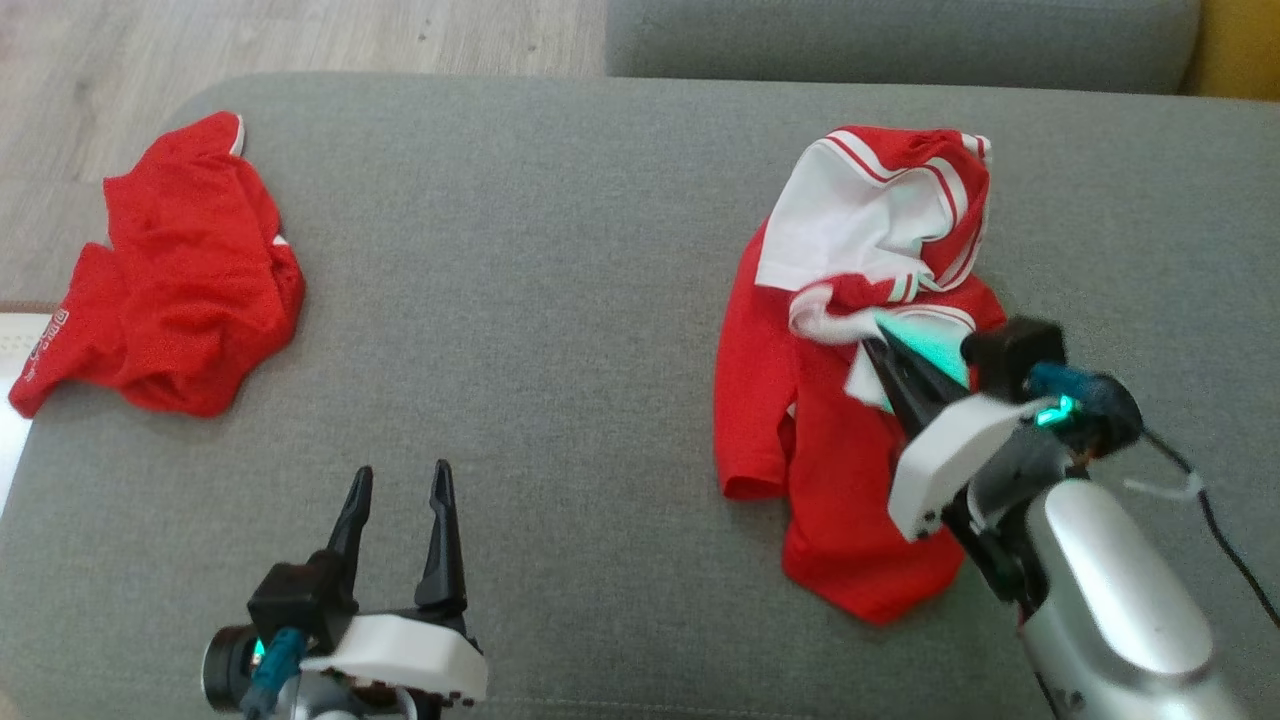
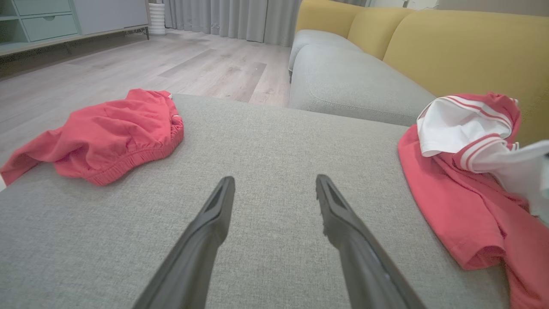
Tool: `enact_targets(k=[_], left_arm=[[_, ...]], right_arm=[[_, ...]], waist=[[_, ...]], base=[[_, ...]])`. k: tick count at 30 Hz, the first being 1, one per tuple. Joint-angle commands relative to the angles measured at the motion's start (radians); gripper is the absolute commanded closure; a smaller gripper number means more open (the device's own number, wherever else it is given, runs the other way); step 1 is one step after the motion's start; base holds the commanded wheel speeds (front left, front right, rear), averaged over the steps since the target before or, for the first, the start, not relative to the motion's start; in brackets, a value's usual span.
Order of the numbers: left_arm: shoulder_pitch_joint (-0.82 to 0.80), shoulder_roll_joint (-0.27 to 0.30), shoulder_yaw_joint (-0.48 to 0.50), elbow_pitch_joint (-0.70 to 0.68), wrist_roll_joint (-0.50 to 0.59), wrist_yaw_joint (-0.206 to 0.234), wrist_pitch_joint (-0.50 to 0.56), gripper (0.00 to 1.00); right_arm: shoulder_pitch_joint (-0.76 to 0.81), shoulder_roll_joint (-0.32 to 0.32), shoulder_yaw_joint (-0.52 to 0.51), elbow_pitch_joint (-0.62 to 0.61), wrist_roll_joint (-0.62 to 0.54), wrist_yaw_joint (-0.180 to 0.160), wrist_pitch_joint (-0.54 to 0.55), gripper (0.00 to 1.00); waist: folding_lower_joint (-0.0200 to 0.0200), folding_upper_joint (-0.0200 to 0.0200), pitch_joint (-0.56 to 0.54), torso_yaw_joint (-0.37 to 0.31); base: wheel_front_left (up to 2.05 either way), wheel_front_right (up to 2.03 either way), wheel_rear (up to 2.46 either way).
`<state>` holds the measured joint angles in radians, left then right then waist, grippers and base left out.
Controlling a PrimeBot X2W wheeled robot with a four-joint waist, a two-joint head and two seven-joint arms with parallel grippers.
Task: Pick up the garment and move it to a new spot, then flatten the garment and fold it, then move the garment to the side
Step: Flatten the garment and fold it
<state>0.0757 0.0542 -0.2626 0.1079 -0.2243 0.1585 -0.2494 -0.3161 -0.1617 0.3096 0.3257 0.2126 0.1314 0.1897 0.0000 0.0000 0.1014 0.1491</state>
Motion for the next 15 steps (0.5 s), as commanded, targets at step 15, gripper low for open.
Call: enact_targets(k=[15], left_arm=[[-0.038, -0.004, -0.012, -0.027, -0.042, 0.009, -0.012, 0.0]], right_arm=[[-0.363, 0.089, -0.103, -0.461, 0.441, -0.001, 0.449, 1.0]], waist=[[0.0, 0.0, -0.054, 0.005]], base=[[0.0, 0.0, 0.0]])
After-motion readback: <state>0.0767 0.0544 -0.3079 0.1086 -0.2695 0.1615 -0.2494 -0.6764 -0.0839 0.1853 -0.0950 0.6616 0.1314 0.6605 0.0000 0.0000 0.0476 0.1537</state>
